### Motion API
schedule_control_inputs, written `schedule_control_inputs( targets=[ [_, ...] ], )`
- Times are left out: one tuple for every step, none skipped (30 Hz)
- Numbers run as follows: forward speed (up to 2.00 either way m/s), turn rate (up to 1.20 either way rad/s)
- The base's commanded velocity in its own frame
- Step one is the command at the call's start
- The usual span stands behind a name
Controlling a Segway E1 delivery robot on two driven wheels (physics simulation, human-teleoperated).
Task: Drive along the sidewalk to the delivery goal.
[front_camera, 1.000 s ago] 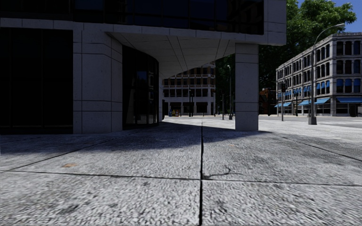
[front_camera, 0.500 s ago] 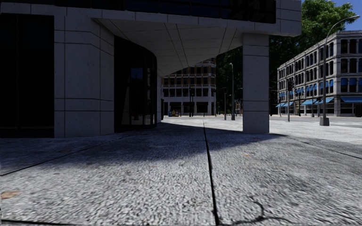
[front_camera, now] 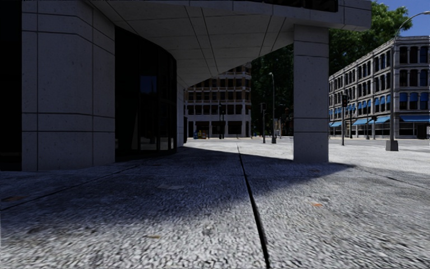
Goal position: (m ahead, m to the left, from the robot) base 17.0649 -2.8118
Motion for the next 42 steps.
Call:
schedule_control_inputs(
  targets=[
    [2.0,-0.2],
    [2.0,-0.2],
    [2.0,-0.2],
    [2.0,-0.2],
    [2.0,-0.2],
    [2.0,-0.2],
    [2.0,-0.2],
    [2.0,-0.2],
    [2.0,-0.2],
    [2.0,-0.2],
    [2.0,-0.2],
    [2.0,-0.21],
    [2.0,-0.21],
    [2.0,-0.21],
    [2.0,-0.21],
    [2.0,-0.21],
    [2.0,-0.21],
    [2.0,-0.21],
    [2.0,-0.21],
    [2.0,-0.21],
    [2.0,-0.21],
    [2.0,-0.21],
    [2.0,-0.21],
    [2.0,-0.21],
    [2.0,-0.21],
    [2.0,-0.21],
    [2.0,-0.21],
    [2.0,-0.21],
    [2.0,-0.21],
    [2.0,-0.21],
    [2.0,-0.21],
    [2.0,-0.21],
    [2.0,-0.21],
    [2.0,-0.21],
    [2.0,-0.21],
    [2.0,-0.21],
    [2.0,-0.21],
    [2.0,-0.21],
    [2.0,-0.21],
    [2.0,-0.21],
    [2.0,-0.21],
    [2.0,-0.21]
  ],
)
